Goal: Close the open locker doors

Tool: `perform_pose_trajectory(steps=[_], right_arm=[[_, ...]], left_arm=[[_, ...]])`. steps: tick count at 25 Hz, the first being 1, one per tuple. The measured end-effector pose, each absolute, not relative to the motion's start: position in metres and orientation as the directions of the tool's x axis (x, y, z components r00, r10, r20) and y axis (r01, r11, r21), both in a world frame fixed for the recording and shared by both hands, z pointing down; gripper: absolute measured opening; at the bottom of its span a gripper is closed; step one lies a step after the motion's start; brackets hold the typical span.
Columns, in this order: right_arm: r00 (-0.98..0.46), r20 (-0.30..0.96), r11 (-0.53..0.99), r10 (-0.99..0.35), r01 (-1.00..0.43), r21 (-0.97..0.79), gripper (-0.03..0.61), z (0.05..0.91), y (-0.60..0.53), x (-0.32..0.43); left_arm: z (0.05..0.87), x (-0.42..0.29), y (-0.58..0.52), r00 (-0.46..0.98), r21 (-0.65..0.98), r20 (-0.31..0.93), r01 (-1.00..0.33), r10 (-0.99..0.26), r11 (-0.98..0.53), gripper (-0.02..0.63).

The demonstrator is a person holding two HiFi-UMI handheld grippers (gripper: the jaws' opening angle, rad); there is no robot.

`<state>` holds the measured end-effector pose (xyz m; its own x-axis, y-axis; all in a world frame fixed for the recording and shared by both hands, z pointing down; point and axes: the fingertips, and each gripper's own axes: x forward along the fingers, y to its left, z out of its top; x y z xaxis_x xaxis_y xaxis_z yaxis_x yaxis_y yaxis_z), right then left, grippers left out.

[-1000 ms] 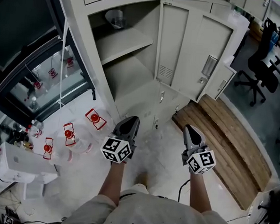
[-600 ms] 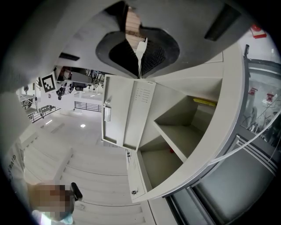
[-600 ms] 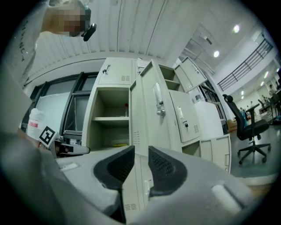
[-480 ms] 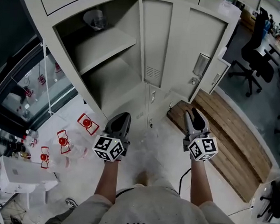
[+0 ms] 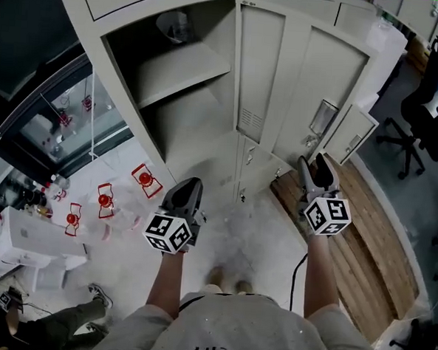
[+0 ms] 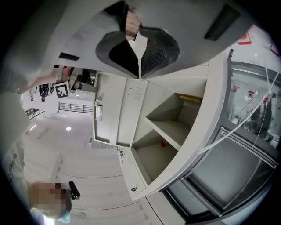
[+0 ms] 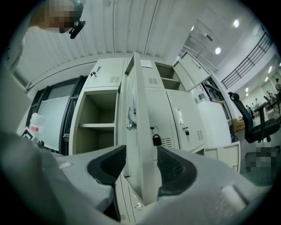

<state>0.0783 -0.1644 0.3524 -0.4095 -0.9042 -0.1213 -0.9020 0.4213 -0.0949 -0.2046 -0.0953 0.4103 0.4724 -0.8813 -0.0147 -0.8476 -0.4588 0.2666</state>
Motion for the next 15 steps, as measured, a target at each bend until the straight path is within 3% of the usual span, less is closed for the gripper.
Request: perform_pose_trajectory(steps=[15], right_arm=[[-0.508, -0.134, 0.515, -0.851, -0.857, -0.025, 0.172, 0.348, -0.145, 0.06]], left_arm=[[0.419, -0.204, -0.056, 0.379, 0.255, 0.008, -0.896, -0.925, -0.365, 0.017]])
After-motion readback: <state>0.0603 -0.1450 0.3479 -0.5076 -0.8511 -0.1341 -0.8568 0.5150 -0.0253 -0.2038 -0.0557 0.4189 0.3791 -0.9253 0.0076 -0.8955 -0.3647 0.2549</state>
